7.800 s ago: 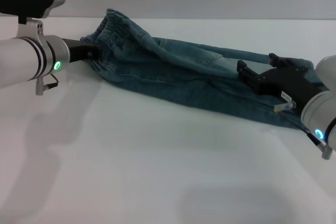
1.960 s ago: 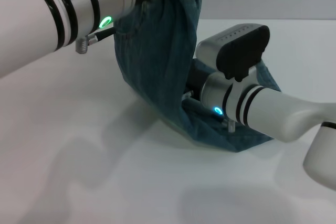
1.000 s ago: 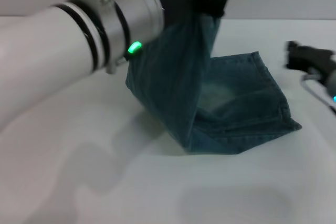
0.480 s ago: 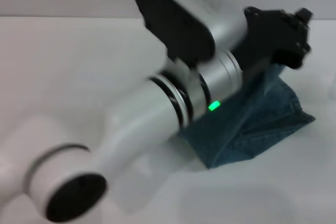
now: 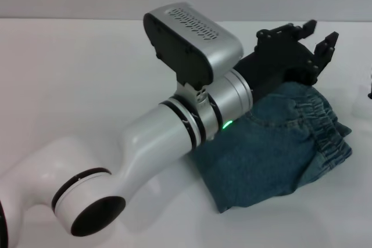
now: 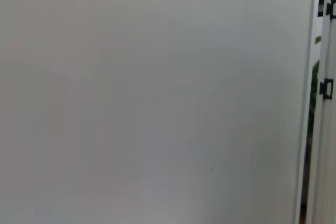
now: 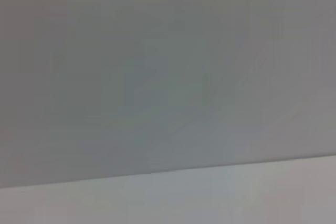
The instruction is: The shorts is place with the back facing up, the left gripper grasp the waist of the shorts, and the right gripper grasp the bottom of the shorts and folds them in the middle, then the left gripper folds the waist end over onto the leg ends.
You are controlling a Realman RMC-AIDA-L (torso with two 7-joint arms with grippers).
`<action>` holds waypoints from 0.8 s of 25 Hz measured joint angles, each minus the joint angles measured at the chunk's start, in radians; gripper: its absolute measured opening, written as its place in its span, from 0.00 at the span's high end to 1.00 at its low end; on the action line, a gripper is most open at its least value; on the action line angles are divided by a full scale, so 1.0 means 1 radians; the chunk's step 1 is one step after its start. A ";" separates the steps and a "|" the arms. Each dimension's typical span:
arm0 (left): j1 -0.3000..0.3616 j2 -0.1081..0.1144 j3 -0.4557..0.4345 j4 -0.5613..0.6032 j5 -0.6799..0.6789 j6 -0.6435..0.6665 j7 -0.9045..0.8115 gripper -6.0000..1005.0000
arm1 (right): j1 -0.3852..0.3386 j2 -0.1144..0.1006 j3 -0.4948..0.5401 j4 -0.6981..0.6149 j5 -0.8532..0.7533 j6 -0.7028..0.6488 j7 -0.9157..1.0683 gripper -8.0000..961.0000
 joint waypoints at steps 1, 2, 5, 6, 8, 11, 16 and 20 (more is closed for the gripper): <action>0.009 0.002 0.001 0.002 0.005 0.016 0.002 0.78 | -0.001 0.000 -0.005 -0.001 0.000 0.002 0.000 0.99; 0.021 0.004 0.001 0.002 0.015 0.034 0.007 0.74 | -0.003 0.000 -0.008 -0.001 -0.001 0.005 0.000 0.99; 0.081 0.011 -0.004 -0.002 0.074 0.098 0.020 0.63 | -0.015 0.009 -0.004 -0.001 -0.034 0.028 -0.006 0.99; 0.107 0.011 -0.011 -0.003 0.098 0.121 0.026 0.60 | -0.022 0.014 0.001 0.000 -0.052 0.045 -0.007 0.99; 0.160 0.011 -0.032 -0.005 0.135 0.154 0.038 0.53 | -0.042 0.024 0.011 0.003 -0.072 0.110 -0.008 0.99; 0.209 0.010 -0.056 0.000 0.149 0.171 0.043 0.43 | -0.072 0.031 0.030 -0.002 -0.072 0.256 -0.057 0.99; 0.254 0.013 -0.061 0.057 0.153 0.224 0.044 0.22 | -0.035 0.033 0.041 -0.098 -0.055 0.471 -0.231 0.99; 0.316 0.015 -0.058 0.071 0.204 0.270 0.045 0.20 | -0.015 0.035 0.040 -0.173 -0.054 0.580 -0.256 0.99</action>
